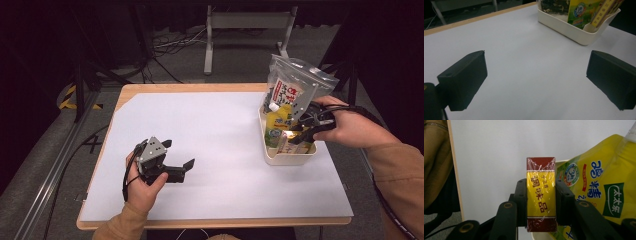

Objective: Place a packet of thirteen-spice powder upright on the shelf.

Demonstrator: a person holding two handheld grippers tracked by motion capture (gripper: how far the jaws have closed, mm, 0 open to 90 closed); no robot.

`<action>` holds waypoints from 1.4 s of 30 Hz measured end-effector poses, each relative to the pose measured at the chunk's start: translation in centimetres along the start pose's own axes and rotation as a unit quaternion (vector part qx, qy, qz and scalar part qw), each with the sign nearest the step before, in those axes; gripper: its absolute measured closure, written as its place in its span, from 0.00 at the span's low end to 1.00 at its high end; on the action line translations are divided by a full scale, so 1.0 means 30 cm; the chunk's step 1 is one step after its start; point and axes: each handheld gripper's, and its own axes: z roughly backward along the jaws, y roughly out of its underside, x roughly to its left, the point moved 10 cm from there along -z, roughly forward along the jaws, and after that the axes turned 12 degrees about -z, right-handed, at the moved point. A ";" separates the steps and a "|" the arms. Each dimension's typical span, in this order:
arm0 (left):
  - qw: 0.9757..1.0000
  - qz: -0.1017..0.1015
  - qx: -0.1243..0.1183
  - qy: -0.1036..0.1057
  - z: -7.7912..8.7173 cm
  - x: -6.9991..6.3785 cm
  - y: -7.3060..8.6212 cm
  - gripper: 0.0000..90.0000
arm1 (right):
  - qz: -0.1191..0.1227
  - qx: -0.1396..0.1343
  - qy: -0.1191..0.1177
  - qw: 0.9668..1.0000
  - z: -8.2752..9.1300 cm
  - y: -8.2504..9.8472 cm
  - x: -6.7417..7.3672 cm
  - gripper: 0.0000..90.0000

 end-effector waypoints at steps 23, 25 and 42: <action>1.000 0.004 0.007 0.003 -0.011 0.002 0.013 0.04 | -0.005 0.033 0.028 0.999 -0.087 0.030 -0.018 0.75; 1.000 0.003 0.010 0.003 -0.011 0.004 0.016 0.04 | -0.004 0.037 0.032 0.999 -0.097 0.032 -0.016 0.75; 1.000 0.010 0.012 0.005 -0.015 0.004 0.021 0.04 | -0.003 0.060 0.043 0.997 -0.135 0.064 -0.028 0.73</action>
